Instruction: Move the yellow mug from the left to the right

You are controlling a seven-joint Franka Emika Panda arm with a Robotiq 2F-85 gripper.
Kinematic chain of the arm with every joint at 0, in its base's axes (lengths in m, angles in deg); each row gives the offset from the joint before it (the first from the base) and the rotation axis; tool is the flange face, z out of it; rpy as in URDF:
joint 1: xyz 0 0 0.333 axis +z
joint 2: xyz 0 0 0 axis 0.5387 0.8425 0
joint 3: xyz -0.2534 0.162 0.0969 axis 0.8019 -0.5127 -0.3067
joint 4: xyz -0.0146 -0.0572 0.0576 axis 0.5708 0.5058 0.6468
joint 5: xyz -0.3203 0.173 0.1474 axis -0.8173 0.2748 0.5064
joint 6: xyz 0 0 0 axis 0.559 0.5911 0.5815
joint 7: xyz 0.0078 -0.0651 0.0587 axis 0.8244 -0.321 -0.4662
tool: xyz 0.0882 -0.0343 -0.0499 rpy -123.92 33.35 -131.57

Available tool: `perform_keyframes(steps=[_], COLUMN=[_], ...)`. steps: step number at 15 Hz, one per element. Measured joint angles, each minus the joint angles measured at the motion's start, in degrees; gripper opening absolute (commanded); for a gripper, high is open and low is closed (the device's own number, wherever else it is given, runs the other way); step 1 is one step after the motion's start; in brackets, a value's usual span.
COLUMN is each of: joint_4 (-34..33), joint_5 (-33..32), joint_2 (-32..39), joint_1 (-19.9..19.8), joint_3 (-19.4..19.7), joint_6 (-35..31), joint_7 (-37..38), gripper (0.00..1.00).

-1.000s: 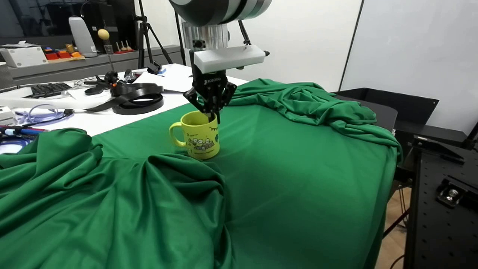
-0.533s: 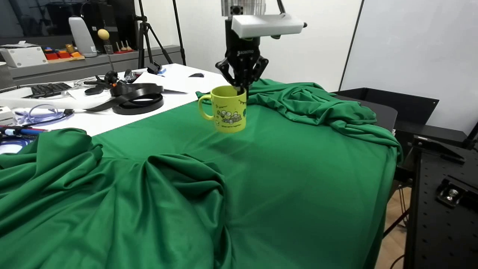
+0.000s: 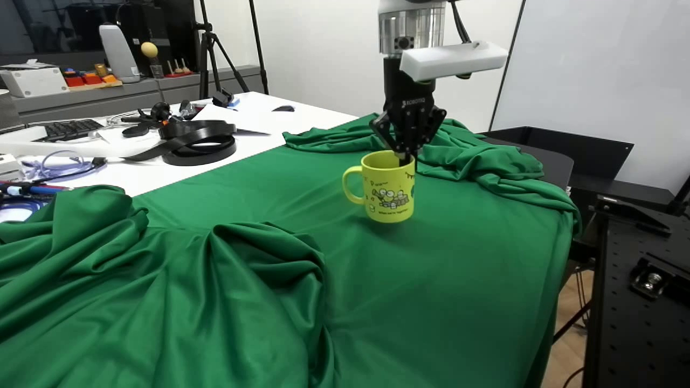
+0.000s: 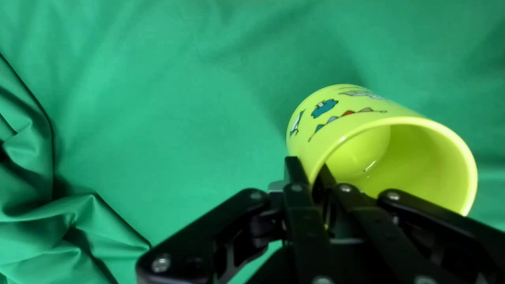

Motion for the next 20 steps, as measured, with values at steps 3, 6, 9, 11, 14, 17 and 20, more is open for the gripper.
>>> perform_keyframes(steps=[3, 6, 9, 11, 14, 17, 20], joint_4=[2.9, 4.8, 5.5, 5.6, 5.6, 5.6, 5.5], joint_5=[-0.7, -1.6, -1.3, -1.0, -0.1, 0.9, 0.8], joint_2=[0.6, 1.1, 1.5, 1.5, 1.3, 0.2, -1.9], joint_1=[0.0, 0.5, 0.8, 0.8, 0.8, 0.8, 0.8], joint_3=[0.0, 0.1, 0.3, 0.3, 0.3, 0.0, -0.2], joint_6=[-4.7, -11.1, -13.0, -13.0, -13.0, -13.0, -13.0], joint_7=[1.2, 3.0, 3.6, 3.6, 3.5, 3.5, 3.5], gripper=[0.02, 0.02, 0.42, 0.56, 0.76, 0.96, 1.00])
